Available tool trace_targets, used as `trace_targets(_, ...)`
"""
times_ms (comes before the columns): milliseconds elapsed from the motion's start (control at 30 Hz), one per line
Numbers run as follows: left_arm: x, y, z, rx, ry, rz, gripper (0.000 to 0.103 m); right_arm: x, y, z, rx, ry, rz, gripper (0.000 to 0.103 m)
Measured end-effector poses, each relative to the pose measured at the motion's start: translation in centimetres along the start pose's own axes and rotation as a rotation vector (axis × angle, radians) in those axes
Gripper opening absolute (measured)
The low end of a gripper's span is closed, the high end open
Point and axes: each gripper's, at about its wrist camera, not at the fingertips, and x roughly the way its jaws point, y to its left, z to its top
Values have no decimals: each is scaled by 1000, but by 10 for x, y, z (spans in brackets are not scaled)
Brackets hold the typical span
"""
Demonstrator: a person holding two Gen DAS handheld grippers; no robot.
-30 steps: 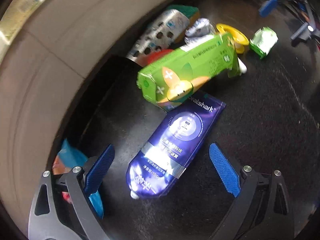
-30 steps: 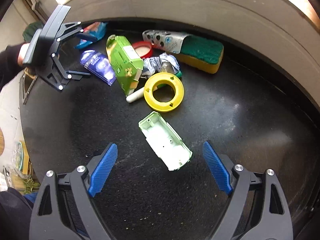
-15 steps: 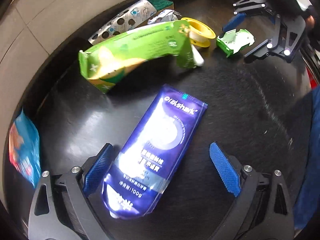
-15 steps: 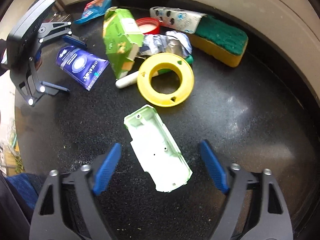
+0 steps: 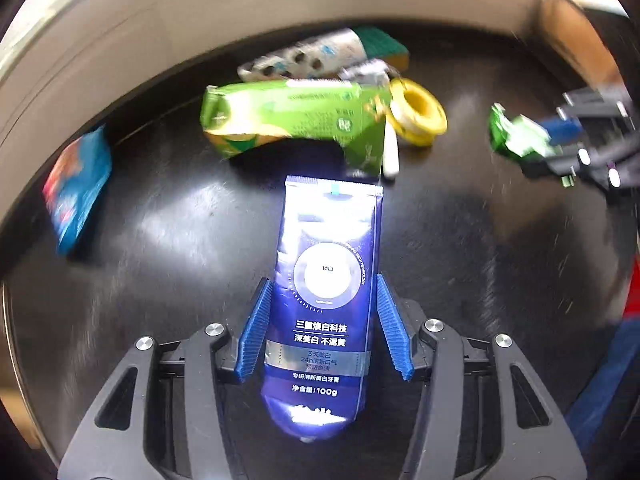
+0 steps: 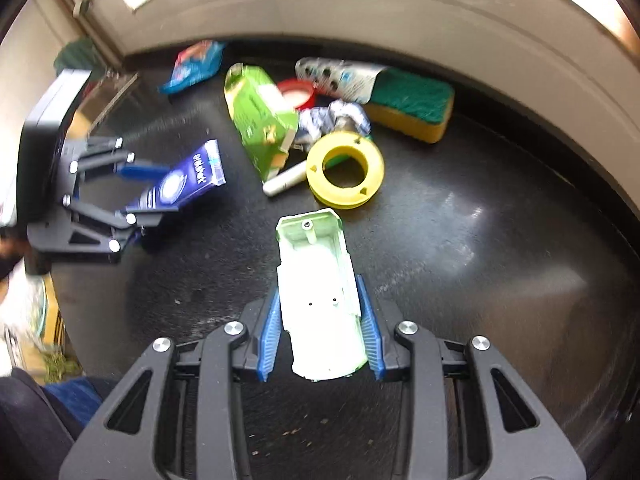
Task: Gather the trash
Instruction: 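Grasp the blue toothpaste tube with left tool while right tool grasps the green-white tray, then carry toothpaste tube and tray to the bin and open both tools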
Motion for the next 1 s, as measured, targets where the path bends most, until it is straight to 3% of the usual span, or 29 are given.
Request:
trace_targets(133, -27, -13, -8, -138, -25, 28, 51, -24, 3, -8, 45, -44, -22, 36)
trace_targets(233, -37, -25, -17, -181, -39, 62, 51, -39, 11, -12, 48, -74, -31, 36)
trace_targets(333, -39, -60, -26, -207, -48, 77, 51, -51, 16, -16, 36, -90, -38, 36)
trace_targets(633, -43, -78, -23, -203, -83, 101, 50, -70, 23, -36, 28, -120, -38, 36)
trace_targets(1000, -54, -74, -23, -225, -101, 99, 49, -81, 24, -41, 43, -161, -39, 36)
